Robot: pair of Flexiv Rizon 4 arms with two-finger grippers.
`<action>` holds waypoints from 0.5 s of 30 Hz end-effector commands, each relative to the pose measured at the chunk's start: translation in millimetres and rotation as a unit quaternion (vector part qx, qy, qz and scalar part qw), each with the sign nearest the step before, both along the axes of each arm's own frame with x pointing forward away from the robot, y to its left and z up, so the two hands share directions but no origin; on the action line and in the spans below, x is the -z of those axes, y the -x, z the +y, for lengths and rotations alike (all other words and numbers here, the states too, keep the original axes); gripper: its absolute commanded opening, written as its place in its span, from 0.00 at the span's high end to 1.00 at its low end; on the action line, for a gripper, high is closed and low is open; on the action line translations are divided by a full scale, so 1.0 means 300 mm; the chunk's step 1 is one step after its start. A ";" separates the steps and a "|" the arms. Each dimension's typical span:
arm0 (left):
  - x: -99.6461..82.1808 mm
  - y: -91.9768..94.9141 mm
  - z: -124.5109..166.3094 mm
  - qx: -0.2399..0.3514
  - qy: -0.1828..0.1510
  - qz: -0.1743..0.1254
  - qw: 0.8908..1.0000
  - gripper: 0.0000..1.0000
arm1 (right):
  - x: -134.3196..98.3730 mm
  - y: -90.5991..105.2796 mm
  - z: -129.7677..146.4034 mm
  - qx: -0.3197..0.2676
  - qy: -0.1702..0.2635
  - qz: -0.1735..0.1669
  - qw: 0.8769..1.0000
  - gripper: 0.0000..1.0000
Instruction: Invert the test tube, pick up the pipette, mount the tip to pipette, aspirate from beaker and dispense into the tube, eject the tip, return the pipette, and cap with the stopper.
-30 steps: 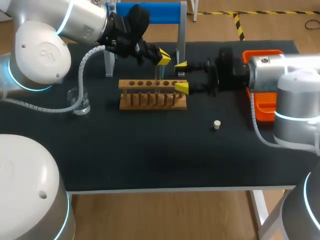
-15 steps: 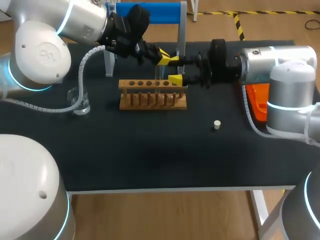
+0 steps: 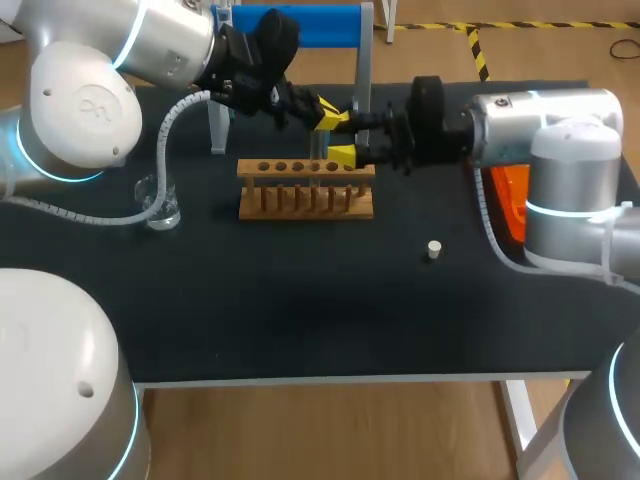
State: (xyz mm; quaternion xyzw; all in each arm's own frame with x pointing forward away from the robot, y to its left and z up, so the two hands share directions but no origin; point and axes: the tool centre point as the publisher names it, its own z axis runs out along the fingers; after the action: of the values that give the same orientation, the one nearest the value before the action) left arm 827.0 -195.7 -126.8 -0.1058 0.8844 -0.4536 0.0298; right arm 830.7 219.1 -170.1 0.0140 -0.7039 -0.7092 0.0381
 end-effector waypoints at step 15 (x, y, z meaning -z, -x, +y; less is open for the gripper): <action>-0.001 -0.002 -0.001 0.000 -0.001 0.001 1.000 1.00 | -0.028 0.025 0.037 -0.003 0.007 -0.004 1.000 0.52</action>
State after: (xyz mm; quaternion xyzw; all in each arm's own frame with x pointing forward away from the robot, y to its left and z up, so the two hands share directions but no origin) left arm 827.0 -195.7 -126.8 -0.1058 0.8844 -0.4535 0.0298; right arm 823.6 229.5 -163.2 0.0185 -0.7072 -0.7058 0.0374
